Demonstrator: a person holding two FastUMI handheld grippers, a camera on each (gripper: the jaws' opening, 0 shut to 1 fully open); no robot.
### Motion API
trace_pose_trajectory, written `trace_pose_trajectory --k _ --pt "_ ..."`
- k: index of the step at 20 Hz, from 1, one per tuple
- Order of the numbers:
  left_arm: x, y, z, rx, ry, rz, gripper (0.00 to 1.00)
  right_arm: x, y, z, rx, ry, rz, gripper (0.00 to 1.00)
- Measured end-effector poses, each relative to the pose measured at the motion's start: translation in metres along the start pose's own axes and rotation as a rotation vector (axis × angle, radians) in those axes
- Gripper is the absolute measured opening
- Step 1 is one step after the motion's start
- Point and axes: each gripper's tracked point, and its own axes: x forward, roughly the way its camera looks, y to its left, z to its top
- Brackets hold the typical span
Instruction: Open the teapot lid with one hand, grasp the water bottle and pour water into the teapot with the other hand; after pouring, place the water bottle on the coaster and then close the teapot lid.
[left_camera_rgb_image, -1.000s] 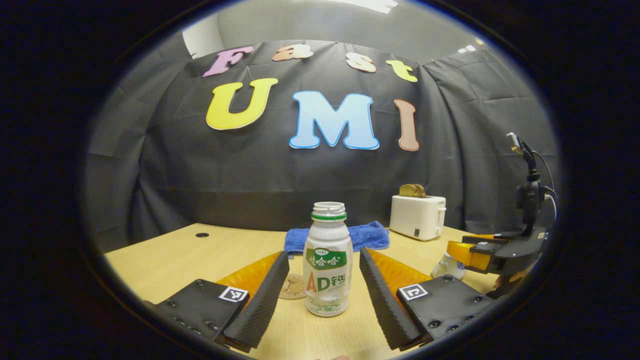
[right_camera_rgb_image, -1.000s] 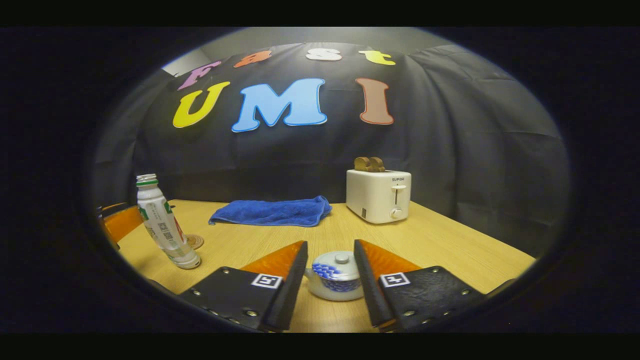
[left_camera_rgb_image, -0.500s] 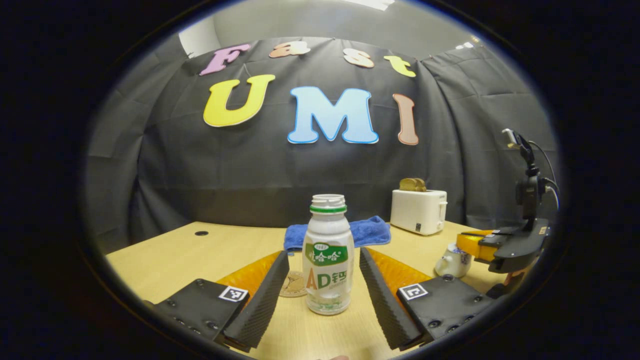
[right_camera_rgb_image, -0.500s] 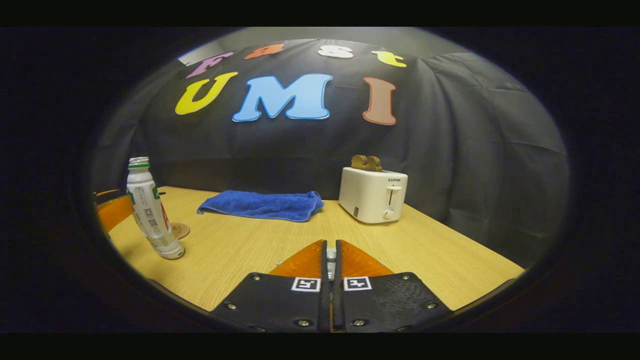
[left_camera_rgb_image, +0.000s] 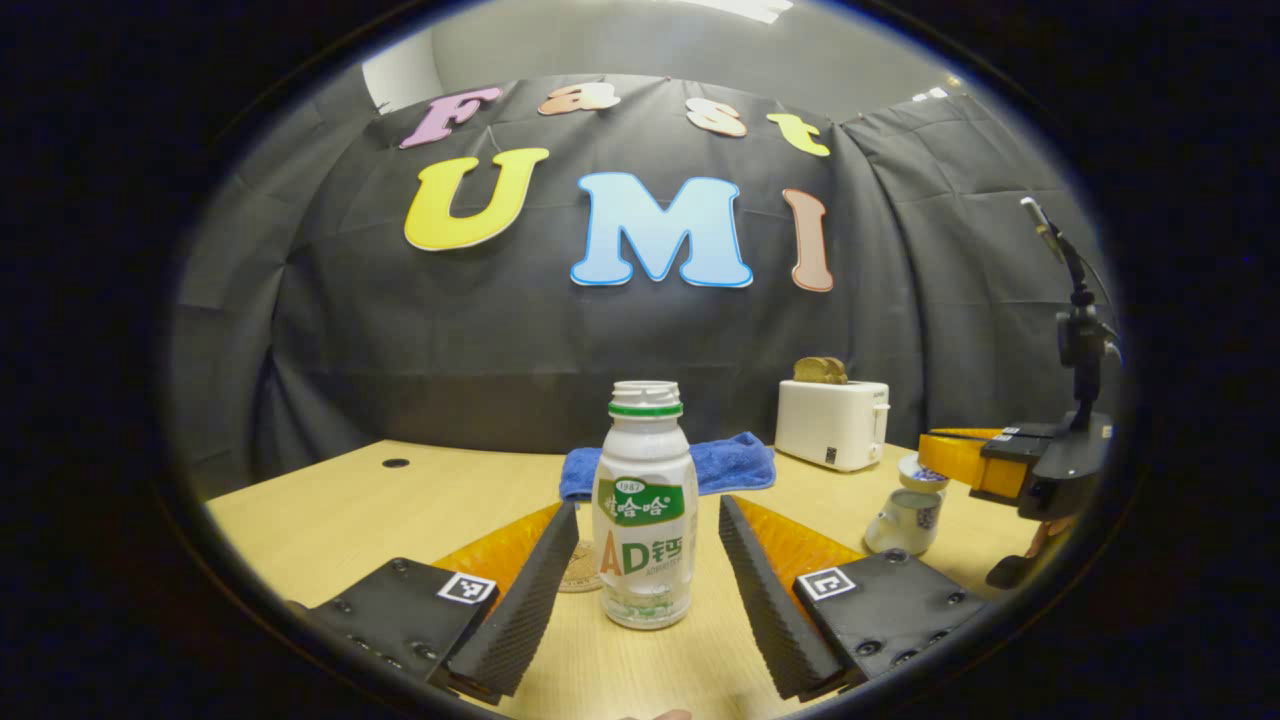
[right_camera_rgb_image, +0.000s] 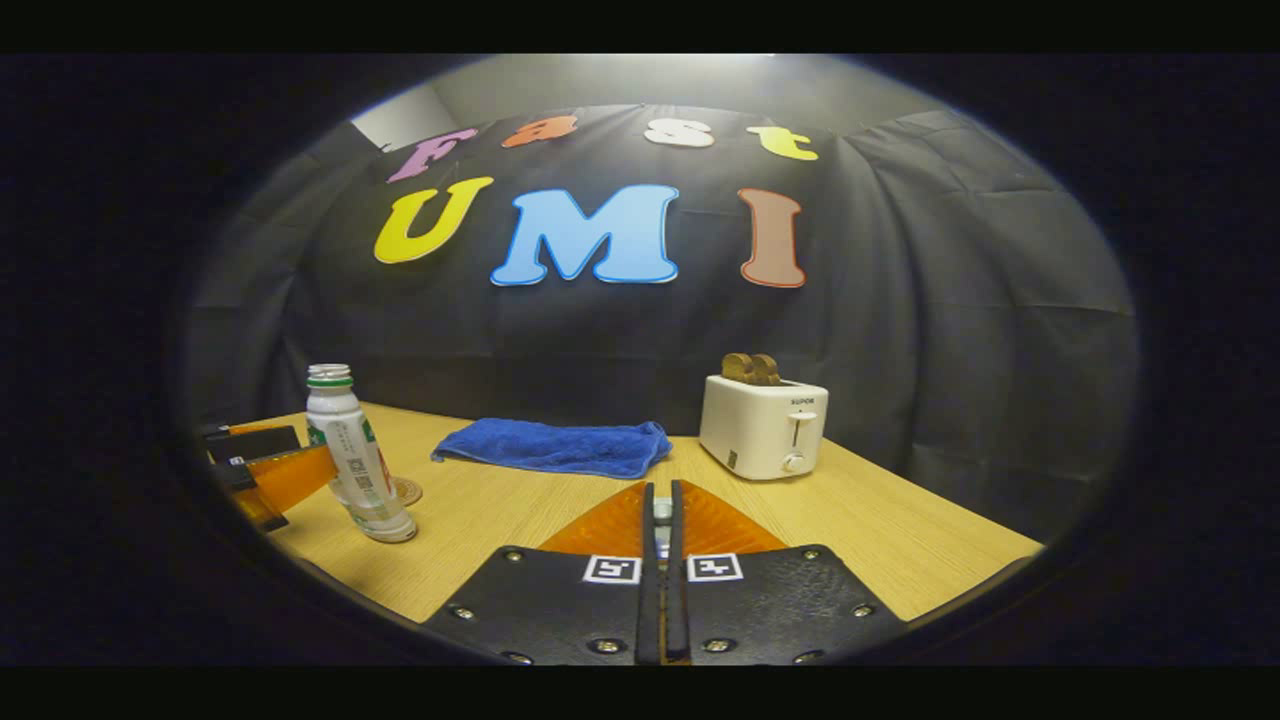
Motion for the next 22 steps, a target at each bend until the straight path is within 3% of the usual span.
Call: trace_pose_trajectory --k 5,6,8,9,11,16,22 --pt "0.037 0.004 -0.029 -0.006 0.074 -0.044 0.99 -0.006 0.001 0.006 0.0 -0.013 0.011 0.02" --pt "0.045 0.005 -0.033 -0.014 0.088 -0.052 0.89 -0.008 0.0 0.008 0.002 -0.015 0.011 0.02" --pt "0.055 0.005 -0.033 -0.018 0.086 -0.059 0.94 -0.012 -0.003 0.01 0.011 -0.019 0.007 0.02" --pt "0.055 0.002 -0.032 -0.006 0.086 -0.061 0.99 -0.011 -0.005 0.011 0.014 -0.019 0.002 0.02" --pt "0.057 -0.002 -0.031 0.038 0.082 -0.053 0.97 -0.013 -0.005 0.012 0.017 -0.024 0.006 0.02" --pt "0.052 -0.009 -0.029 0.04 0.085 -0.072 0.84 -0.039 0.003 0.024 0.043 -0.054 0.054 0.02" --pt "0.037 -0.027 -0.006 0.089 0.042 -0.095 0.81 -0.087 0.0 0.018 0.047 -0.059 0.079 0.02"
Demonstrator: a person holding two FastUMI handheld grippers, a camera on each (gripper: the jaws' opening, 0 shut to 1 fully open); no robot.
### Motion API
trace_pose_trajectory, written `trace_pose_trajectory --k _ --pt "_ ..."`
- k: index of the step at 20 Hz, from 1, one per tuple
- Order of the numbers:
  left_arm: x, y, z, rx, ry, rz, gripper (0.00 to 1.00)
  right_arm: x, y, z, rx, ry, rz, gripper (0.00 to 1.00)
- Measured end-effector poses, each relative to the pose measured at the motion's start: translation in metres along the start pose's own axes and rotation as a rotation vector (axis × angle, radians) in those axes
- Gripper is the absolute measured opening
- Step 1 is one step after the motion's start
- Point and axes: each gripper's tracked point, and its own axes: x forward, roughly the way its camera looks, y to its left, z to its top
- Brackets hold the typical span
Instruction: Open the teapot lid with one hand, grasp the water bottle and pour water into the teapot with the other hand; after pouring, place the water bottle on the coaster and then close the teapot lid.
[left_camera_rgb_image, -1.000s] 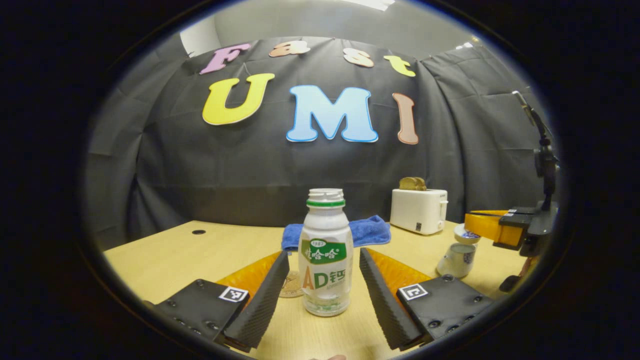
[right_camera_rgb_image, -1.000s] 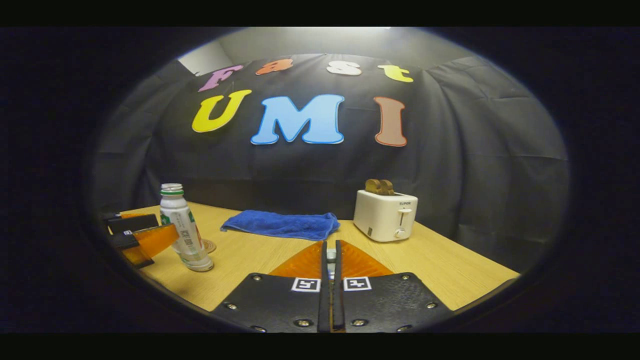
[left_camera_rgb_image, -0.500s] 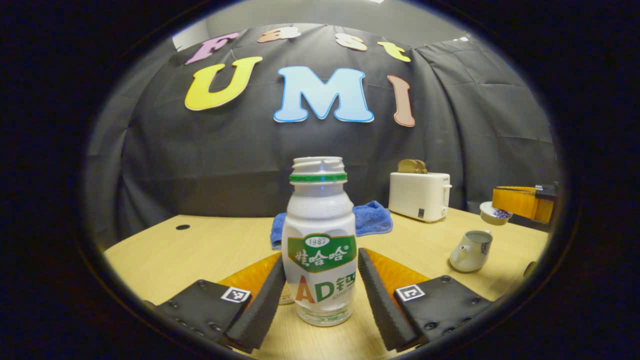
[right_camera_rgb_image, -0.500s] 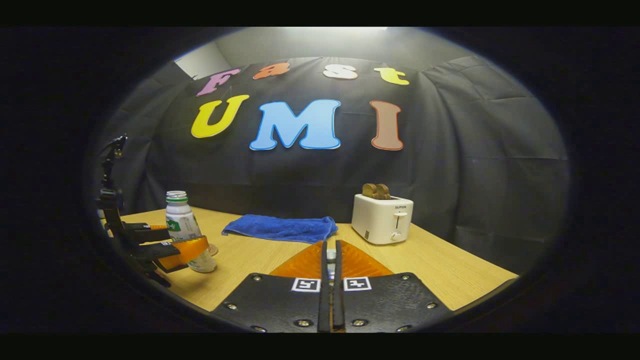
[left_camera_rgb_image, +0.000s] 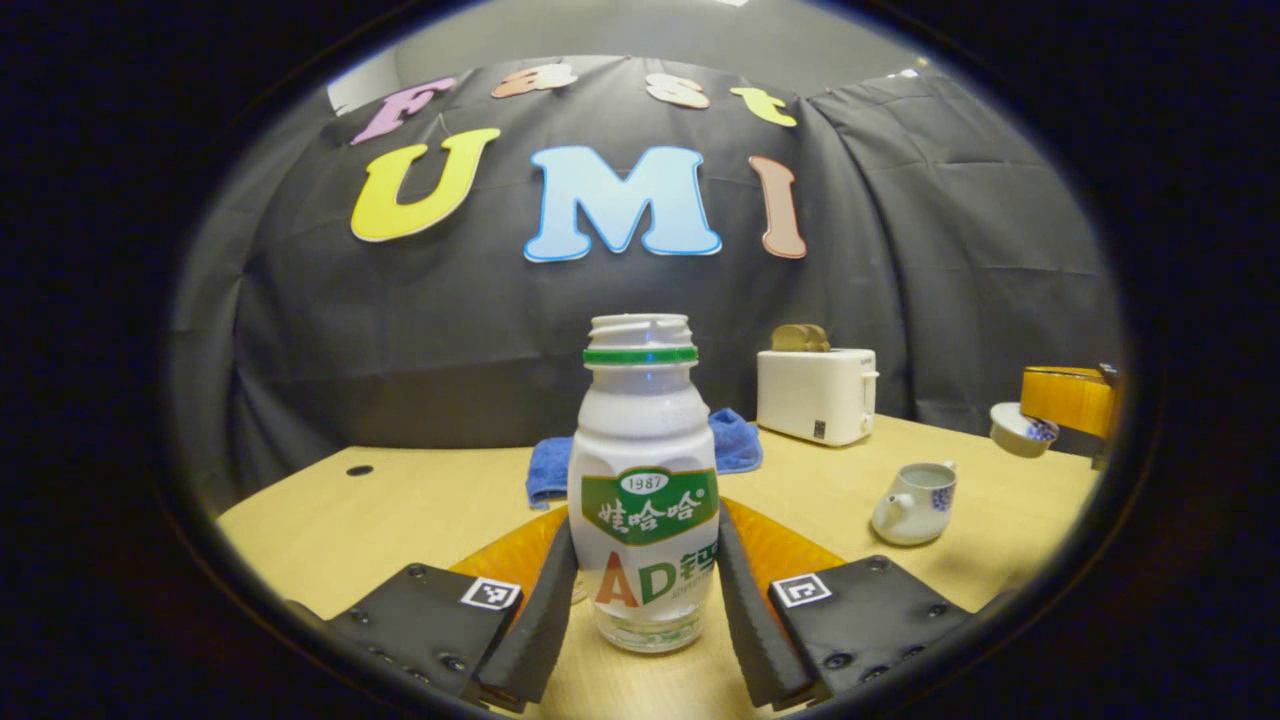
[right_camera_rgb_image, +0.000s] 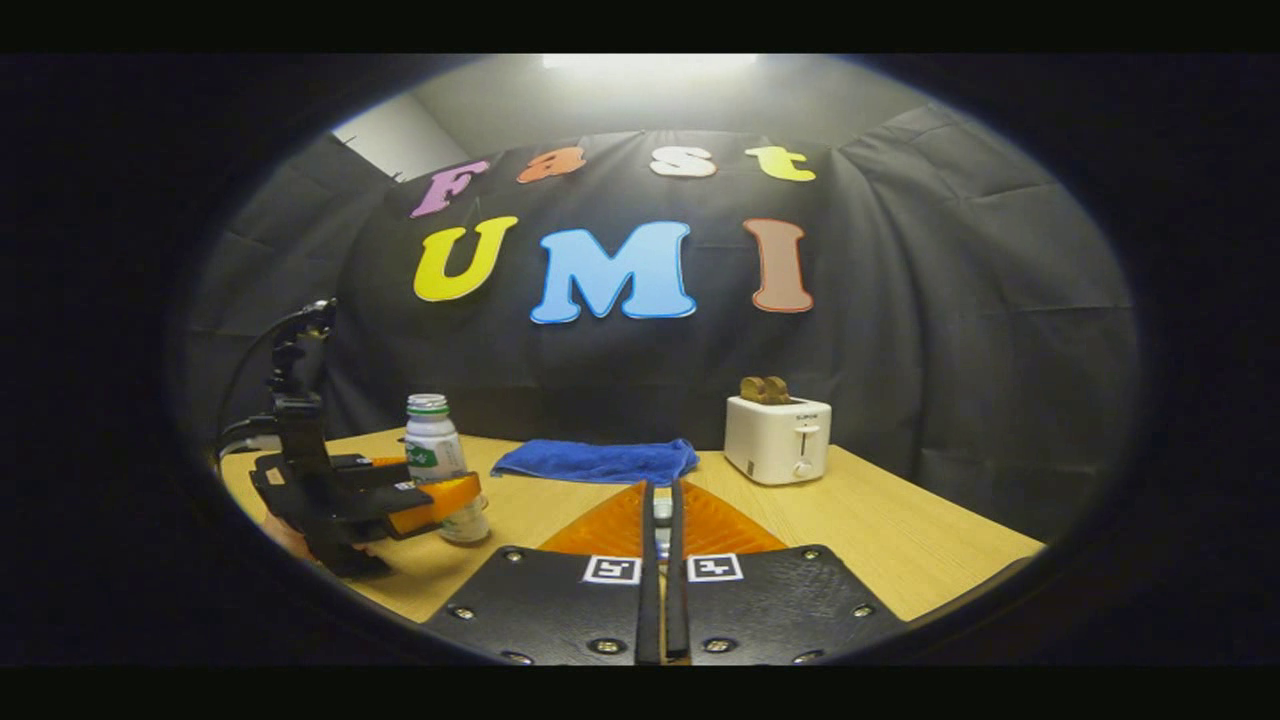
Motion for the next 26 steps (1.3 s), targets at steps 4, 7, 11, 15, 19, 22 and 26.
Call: trace_pose_trajectory --k 4,7,11,15,19,22,26 --pt "0.004 -0.015 0.006 0.165 0.007 0.007 0.76 -0.034 0.0 -0.017 0.004 0.022 0.01 0.02" --pt "0.013 -0.031 0.007 0.312 0.013 -0.007 0.8 -0.057 -0.004 -0.028 0.015 0.029 0.001 0.02" --pt "0.024 -0.051 0.005 0.465 0.016 -0.021 0.78 -0.075 -0.007 -0.04 0.021 0.052 -0.013 0.02" --pt "0.033 -0.067 0.002 0.588 0.024 -0.037 0.76 -0.087 -0.012 -0.049 0.026 0.071 -0.028 0.02" --pt "0.043 -0.084 -0.003 0.702 0.039 -0.068 0.76 -0.094 -0.024 -0.053 0.032 0.071 -0.058 0.02" --pt "0.05 -0.093 -0.005 0.818 0.047 -0.082 0.81 -0.096 -0.028 -0.054 0.039 0.075 -0.071 0.02" --pt "0.059 -0.107 -0.011 0.912 0.054 -0.106 0.82 -0.099 -0.033 -0.058 0.045 0.082 -0.081 0.02"
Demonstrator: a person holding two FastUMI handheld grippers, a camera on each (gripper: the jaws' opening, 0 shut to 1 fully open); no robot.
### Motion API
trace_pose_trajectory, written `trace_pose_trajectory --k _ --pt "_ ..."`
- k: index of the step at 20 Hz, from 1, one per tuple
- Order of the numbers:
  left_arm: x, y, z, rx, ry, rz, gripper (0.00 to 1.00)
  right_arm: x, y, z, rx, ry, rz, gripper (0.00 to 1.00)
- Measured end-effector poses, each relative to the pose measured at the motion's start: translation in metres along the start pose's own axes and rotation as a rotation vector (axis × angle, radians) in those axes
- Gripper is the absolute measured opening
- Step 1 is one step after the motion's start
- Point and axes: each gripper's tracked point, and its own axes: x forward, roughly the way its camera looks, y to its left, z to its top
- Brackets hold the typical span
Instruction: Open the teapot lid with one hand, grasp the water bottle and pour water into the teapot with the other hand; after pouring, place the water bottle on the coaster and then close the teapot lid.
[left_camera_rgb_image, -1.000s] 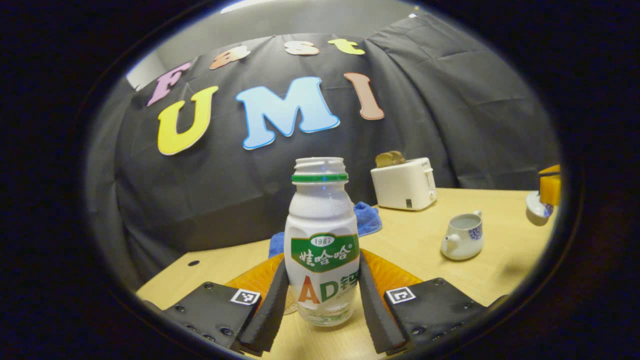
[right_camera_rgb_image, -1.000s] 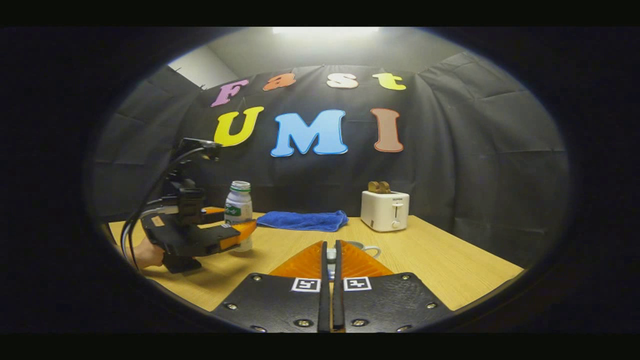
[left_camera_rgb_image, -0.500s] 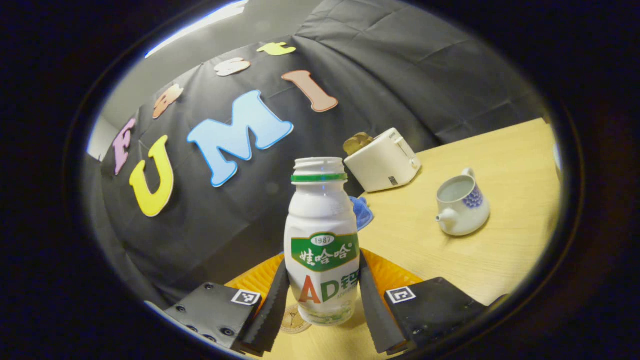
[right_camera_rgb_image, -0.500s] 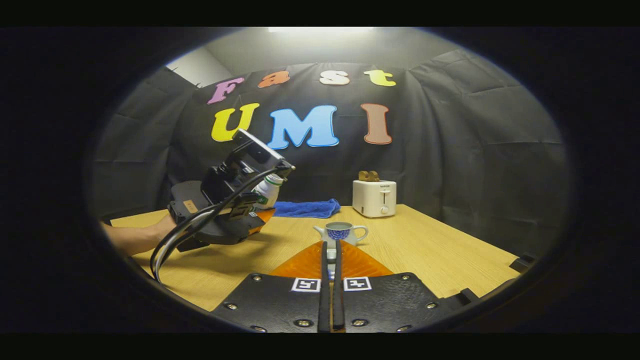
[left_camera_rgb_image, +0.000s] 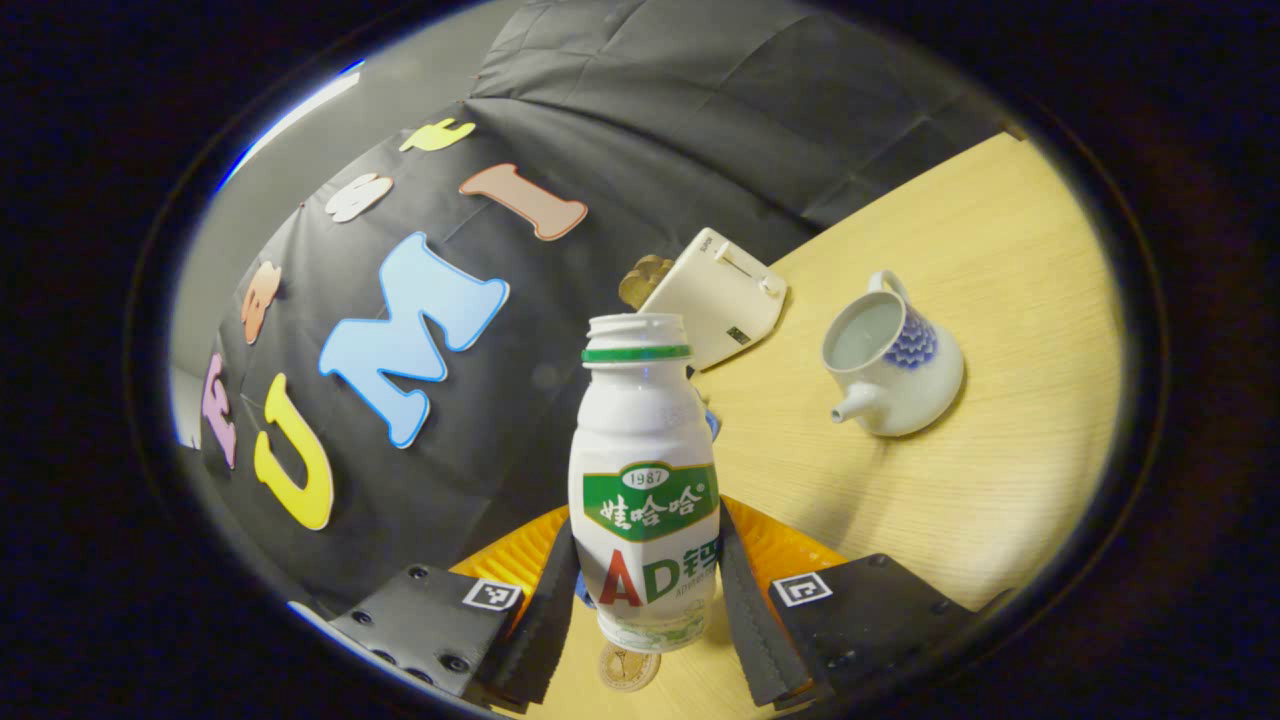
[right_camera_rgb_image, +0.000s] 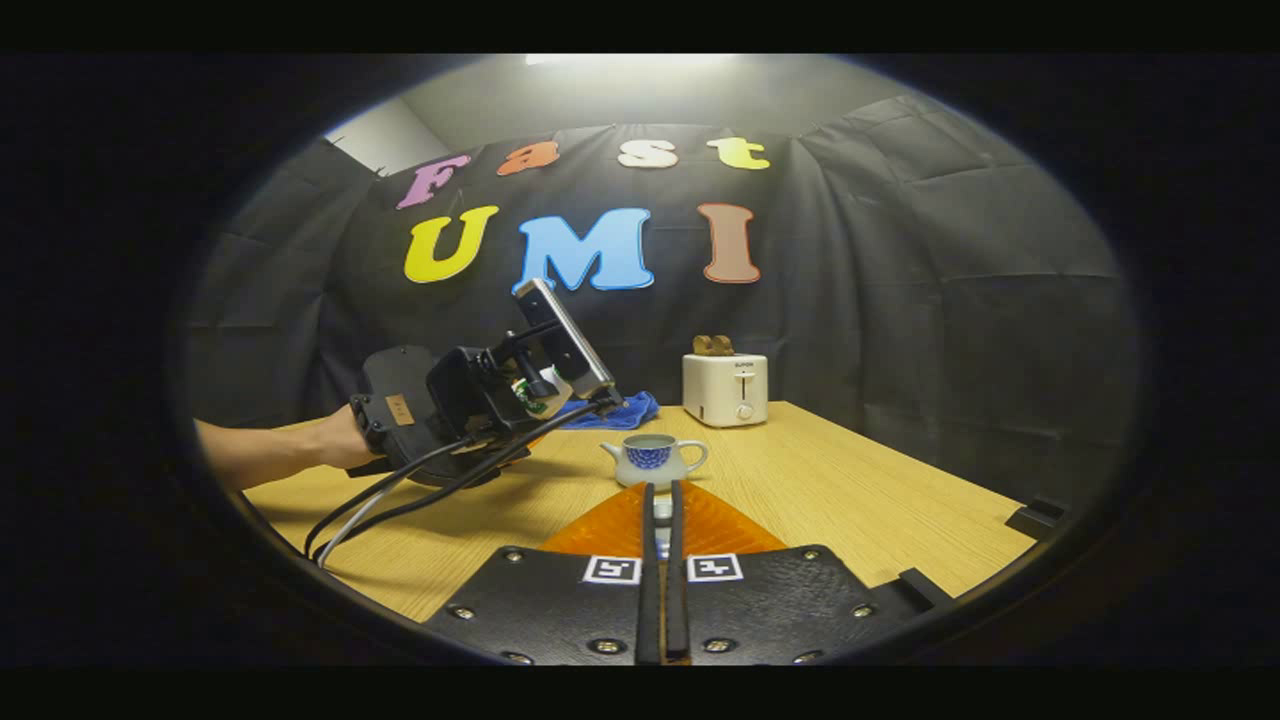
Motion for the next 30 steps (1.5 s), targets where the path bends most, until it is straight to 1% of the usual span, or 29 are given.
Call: trace_pose_trajectory --k 8,10,11,13,15,16,17,24,25,26,27,29,30 --pt "0.013 -0.015 0.008 0.196 0.007 -0.027 0.81 0.001 -0.013 -0.006 0.004 0.012 -0.03 0.02" --pt "0.011 -0.015 0.009 0.249 0.014 -0.027 0.81 0.001 -0.016 -0.009 0.011 0.02 -0.033 0.02" --pt "0.015 -0.016 0.01 0.267 0.017 -0.027 0.7 0.001 -0.016 -0.01 0.014 0.022 -0.034 0.02" --pt "0.016 -0.017 0.015 0.291 0.013 -0.034 0.75 0.001 -0.017 -0.011 0.014 0.025 -0.035 0.02" --pt "0.013 -0.015 0.018 0.345 0.013 -0.017 0.75 0.001 -0.018 -0.01 0.016 0.022 -0.035 0.02" --pt "0.013 -0.014 0.019 0.369 0.012 -0.012 0.78 0.0 -0.018 -0.009 0.015 0.02 -0.036 0.02" --pt "0.013 -0.014 0.021 0.387 0.01 -0.014 0.75 0.001 -0.02 -0.009 0.014 0.019 -0.039 0.02" --pt "0.015 -0.012 0.025 0.5 0.015 -0.007 0.75 0.0 -0.023 -0.011 0.019 0.028 -0.037 0.02" --pt "0.016 -0.011 0.025 0.511 0.019 -0.004 0.81 0.0 -0.024 -0.011 0.019 0.027 -0.037 0.02" --pt "0.016 -0.011 0.027 0.528 0.016 0.002 0.82 -0.001 -0.024 -0.011 0.018 0.027 -0.039 0.02" --pt "0.015 -0.009 0.029 0.546 0.008 0.012 0.75 -0.001 -0.025 -0.012 0.02 0.028 -0.039 0.02" --pt "0.014 -0.009 0.033 0.577 0.001 0.02 0.75 0.0 -0.025 -0.014 0.023 0.034 -0.037 0.02" --pt "0.015 -0.01 0.035 0.589 -0.004 0.018 0.81 0.0 -0.026 -0.015 0.022 0.038 -0.039 0.02"
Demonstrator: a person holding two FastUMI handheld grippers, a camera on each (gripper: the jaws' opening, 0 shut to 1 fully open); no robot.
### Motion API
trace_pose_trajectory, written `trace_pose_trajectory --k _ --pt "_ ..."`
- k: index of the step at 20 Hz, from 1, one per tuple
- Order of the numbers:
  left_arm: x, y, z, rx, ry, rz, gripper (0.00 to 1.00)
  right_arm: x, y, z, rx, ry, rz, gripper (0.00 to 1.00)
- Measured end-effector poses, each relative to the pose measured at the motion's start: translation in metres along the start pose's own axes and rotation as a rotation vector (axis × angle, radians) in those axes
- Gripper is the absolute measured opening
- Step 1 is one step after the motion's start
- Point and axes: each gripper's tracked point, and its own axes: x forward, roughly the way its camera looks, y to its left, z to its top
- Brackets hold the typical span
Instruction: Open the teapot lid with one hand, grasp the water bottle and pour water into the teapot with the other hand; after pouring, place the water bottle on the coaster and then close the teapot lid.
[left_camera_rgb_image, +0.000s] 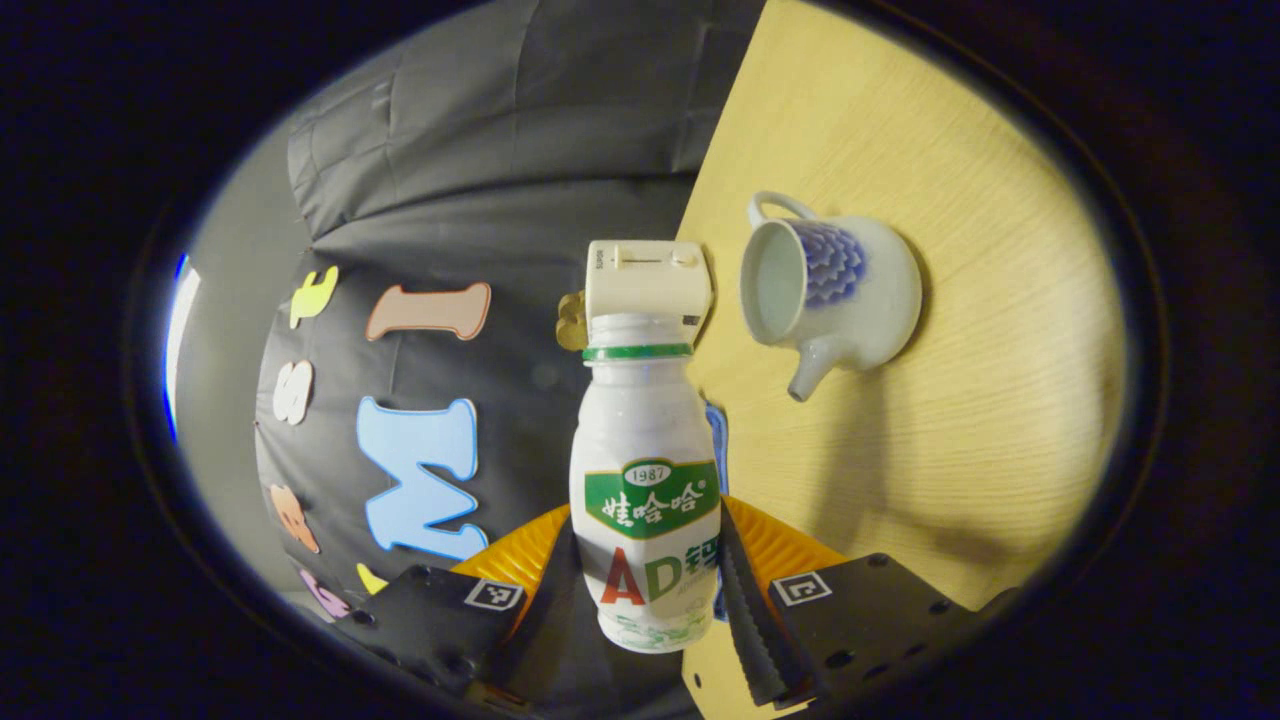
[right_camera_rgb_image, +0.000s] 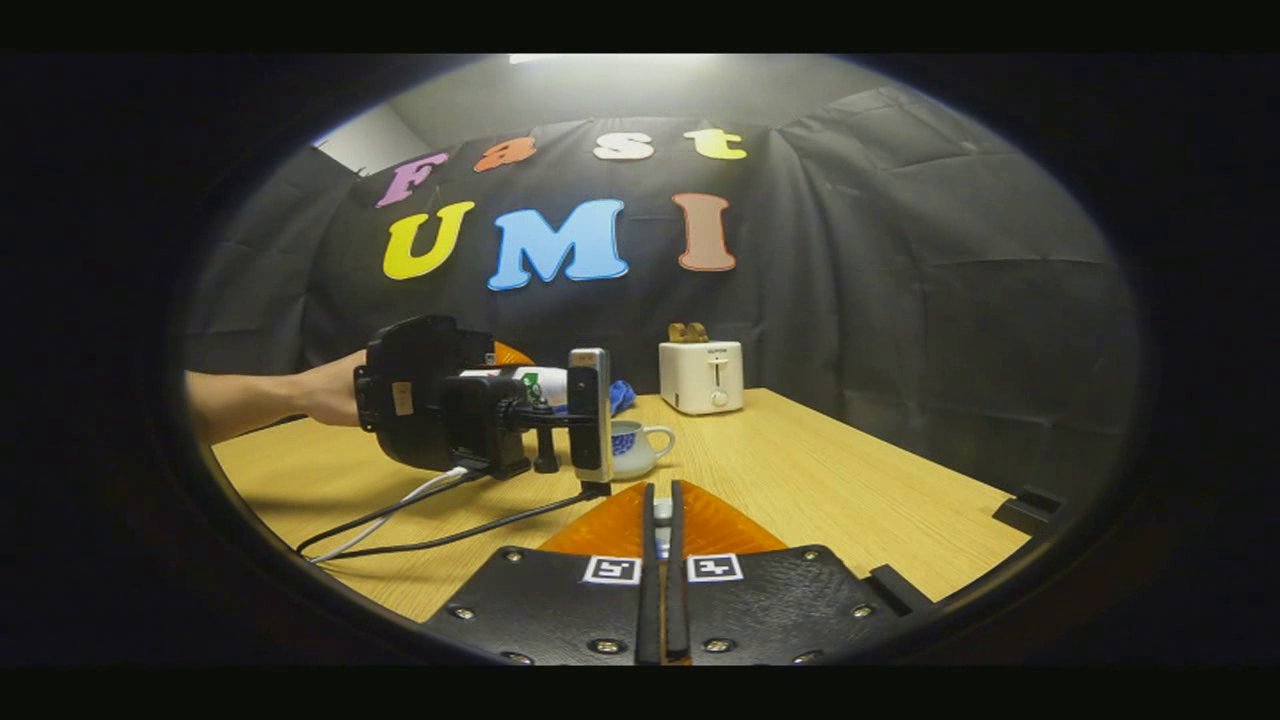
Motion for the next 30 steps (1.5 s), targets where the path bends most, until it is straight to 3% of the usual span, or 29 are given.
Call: trace_pose_trajectory --k 2,16,30 --pt "0.001 0.002 0.001 0.023 0.003 0.002 0.75 -0.001 -0.002 -0.001 0.0 0.002 -0.001 0.02" --pt "-0.001 0.01 0.001 0.155 -0.005 0.02 0.76 0.0 -0.007 -0.008 0.007 0.021 -0.007 0.02" --pt "0.0 0.012 0.005 0.216 -0.019 0.044 0.75 -0.001 -0.009 -0.009 0.004 0.023 -0.011 0.02"
